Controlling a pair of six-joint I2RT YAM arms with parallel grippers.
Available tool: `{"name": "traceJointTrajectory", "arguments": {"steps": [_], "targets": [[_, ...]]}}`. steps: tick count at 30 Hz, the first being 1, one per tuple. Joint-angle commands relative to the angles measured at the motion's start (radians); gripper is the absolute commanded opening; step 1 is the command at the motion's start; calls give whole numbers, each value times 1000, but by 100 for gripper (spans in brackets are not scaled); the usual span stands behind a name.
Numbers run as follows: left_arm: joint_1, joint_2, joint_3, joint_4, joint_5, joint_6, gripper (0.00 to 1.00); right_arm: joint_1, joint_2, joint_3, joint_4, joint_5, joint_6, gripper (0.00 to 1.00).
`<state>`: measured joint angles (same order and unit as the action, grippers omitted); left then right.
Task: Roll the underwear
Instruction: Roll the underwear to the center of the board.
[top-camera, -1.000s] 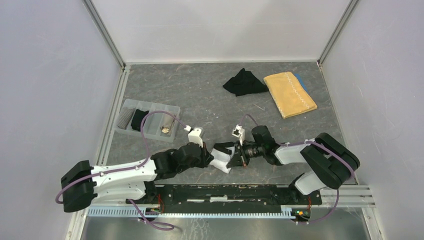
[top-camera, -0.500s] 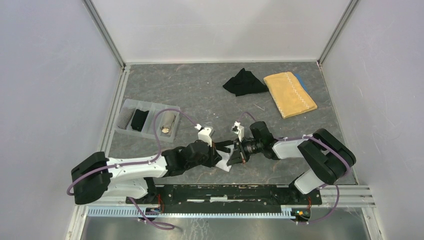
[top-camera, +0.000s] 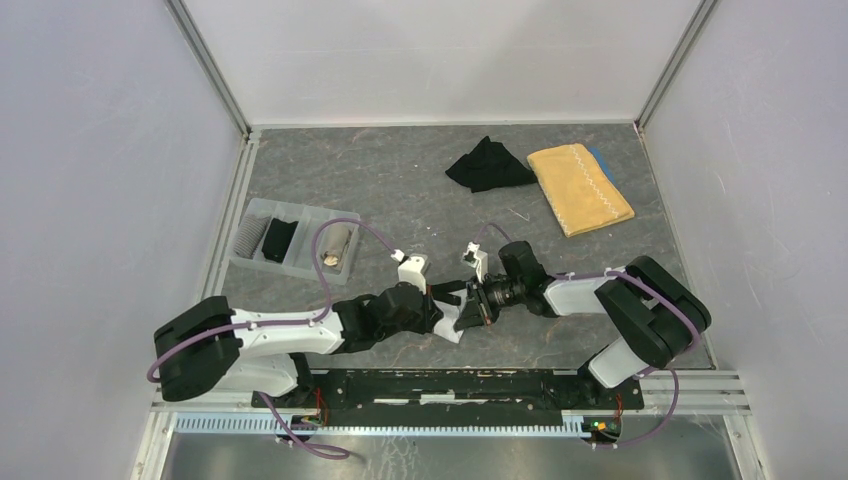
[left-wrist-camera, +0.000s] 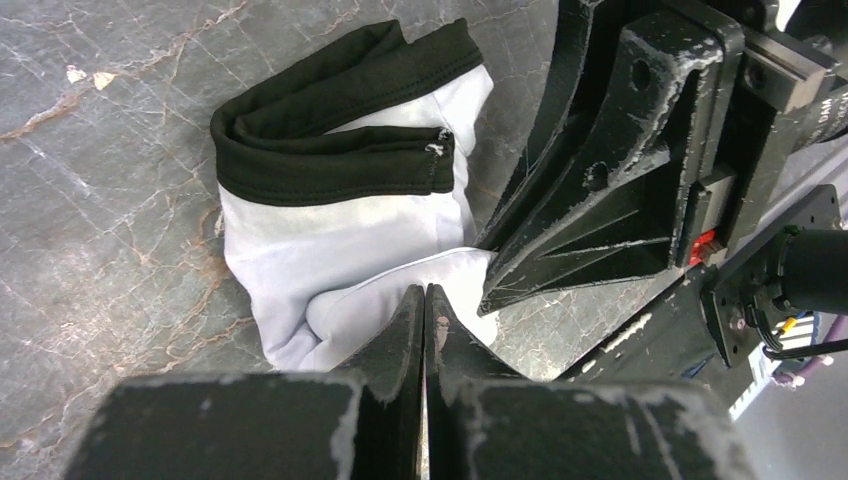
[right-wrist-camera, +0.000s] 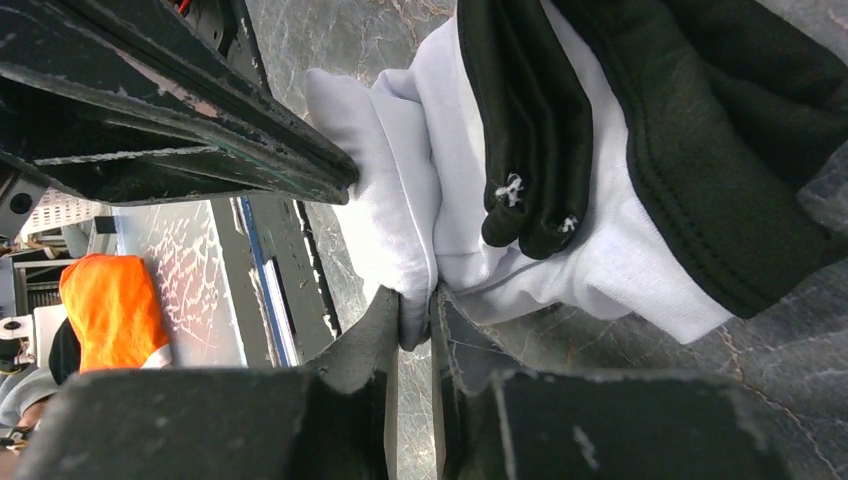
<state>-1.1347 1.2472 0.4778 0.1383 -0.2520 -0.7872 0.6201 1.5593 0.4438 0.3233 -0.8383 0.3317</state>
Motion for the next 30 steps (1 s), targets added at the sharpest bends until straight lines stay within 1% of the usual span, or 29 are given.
{"name": "traceJointTrajectory", "arguments": {"steps": [1, 3, 8, 12, 16, 20, 23, 26, 28, 30], "targets": [[1, 24, -11, 16, -95, -29, 2, -7, 16, 17, -53, 48, -49, 18], [0, 36, -22, 15, -99, -37, 2, -9, 6, 23, -60, 51, -52, 23], [1, 50, -68, 26, -109, -59, 2, -8, -38, 49, -113, 77, -72, 33], [0, 58, -103, 39, -121, -83, 2, -9, -75, 75, -159, 100, -97, 38], [0, 69, -123, 46, -122, -104, 2, -7, -122, 109, -228, 147, -138, 40], [1, 59, -147, 53, -124, -120, 2, -7, -208, 126, -258, 206, -160, 40], [0, 49, -163, 58, -124, -127, 2, 4, -251, 134, -262, 192, -195, 40], [1, 46, -170, 58, -124, -127, 2, 43, -284, 149, -272, 191, -292, 40], [0, 47, -173, 58, -125, -129, 2, 88, -306, 169, -308, 274, -387, 41], [1, 46, -179, 60, -125, -134, 2, 130, -341, 177, -312, 394, -457, 41]]}}
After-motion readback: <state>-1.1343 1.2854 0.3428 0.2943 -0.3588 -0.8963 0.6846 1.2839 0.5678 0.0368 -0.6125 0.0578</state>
